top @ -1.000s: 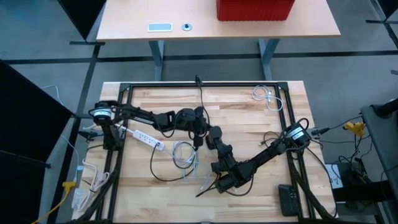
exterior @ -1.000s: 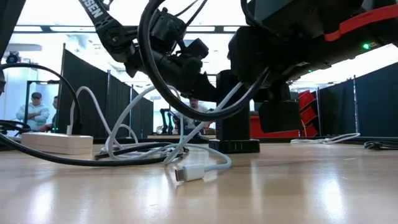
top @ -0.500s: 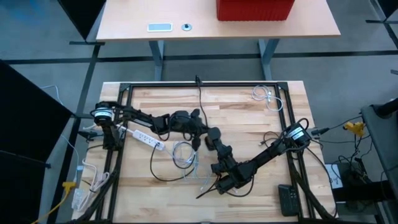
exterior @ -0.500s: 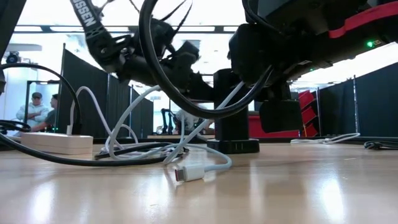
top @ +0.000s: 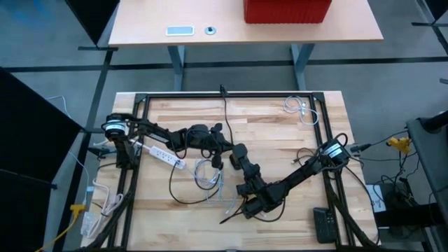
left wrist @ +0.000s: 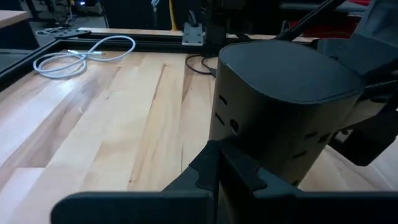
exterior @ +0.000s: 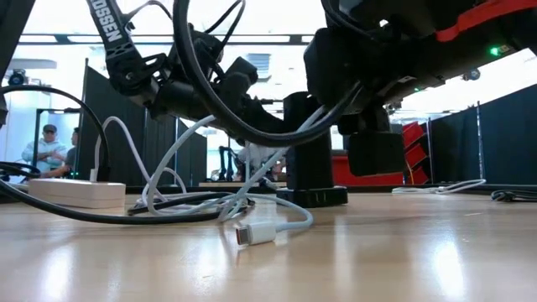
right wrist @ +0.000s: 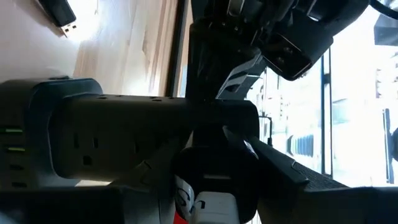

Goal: Insert USB
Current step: Insert the black charger adapter into the top black outlet extension, then move the black outlet extension to the top center of the table

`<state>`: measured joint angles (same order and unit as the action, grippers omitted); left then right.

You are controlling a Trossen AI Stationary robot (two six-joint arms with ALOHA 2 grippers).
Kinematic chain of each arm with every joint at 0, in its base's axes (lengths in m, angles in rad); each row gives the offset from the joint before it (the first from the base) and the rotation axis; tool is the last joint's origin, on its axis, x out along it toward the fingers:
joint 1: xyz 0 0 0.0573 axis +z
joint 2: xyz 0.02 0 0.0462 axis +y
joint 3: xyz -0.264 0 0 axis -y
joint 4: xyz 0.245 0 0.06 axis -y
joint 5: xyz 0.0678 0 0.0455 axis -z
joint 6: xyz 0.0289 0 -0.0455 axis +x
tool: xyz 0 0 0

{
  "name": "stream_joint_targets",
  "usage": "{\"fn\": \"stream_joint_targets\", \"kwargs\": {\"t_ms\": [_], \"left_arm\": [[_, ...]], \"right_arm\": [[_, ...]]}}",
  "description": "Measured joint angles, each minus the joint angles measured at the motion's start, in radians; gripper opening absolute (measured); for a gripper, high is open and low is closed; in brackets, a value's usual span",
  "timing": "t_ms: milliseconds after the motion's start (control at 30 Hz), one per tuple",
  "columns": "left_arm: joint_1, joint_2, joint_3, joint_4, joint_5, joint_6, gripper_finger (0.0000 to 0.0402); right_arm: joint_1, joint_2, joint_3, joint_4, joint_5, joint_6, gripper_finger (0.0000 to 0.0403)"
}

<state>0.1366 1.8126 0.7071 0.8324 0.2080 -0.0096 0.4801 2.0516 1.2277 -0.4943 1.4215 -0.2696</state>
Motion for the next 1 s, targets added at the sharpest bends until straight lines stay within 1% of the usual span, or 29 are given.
{"fn": "stream_joint_targets", "kwargs": {"t_ms": [167,400,500,567,633,667,767,800,867,900,1000], "left_arm": [[0.028,-0.005,-0.009,-0.023,0.028,-0.002,0.0],[0.04,-0.049,-0.01,-0.059,0.007,-0.007,0.0],[0.04,-0.095,-0.013,-0.106,-0.001,-0.002,0.0],[0.041,-0.136,-0.015,-0.157,-0.027,0.008,0.0],[0.04,-0.189,-0.016,-0.234,-0.092,0.036,0.0],[0.038,-0.221,-0.016,-0.287,-0.136,0.053,0.0],[0.03,-0.328,-0.017,-0.435,-0.272,0.096,0.0],[0.026,-0.364,-0.017,-0.479,-0.317,0.106,0.0],[0.015,-0.442,-0.017,-0.575,-0.41,0.114,0.0],[0.01,-0.479,-0.017,-0.617,-0.456,0.114,0.0],[-0.008,-0.583,-0.017,-0.747,-0.581,0.114,0.0]], "right_arm": [[0.029,0.002,0.003,0.0,-0.021,0.023,0.0232],[0.086,0.002,0.002,-0.009,-0.041,0.109,0.0298],[0.105,-0.003,0.003,-0.044,-0.041,0.176,0.0304],[0.11,-0.015,0.004,-0.106,-0.061,0.28,0.0302],[0.11,-0.039,0.008,-0.198,-0.119,0.442,0.0296],[0.105,-0.056,0.008,-0.253,-0.167,0.54,0.0293],[0.076,-0.109,0.002,-0.439,-0.387,0.806,0.0285],[0.067,-0.12,-0.005,-0.499,-0.463,0.868,0.0284],[0.058,-0.14,-0.014,-0.562,-0.57,0.959,0.0282],[0.059,-0.156,-0.015,-0.577,-0.596,0.991,0.0282],[0.064,-0.212,-0.015,-0.584,-0.614,1.049,0.0286]]}}
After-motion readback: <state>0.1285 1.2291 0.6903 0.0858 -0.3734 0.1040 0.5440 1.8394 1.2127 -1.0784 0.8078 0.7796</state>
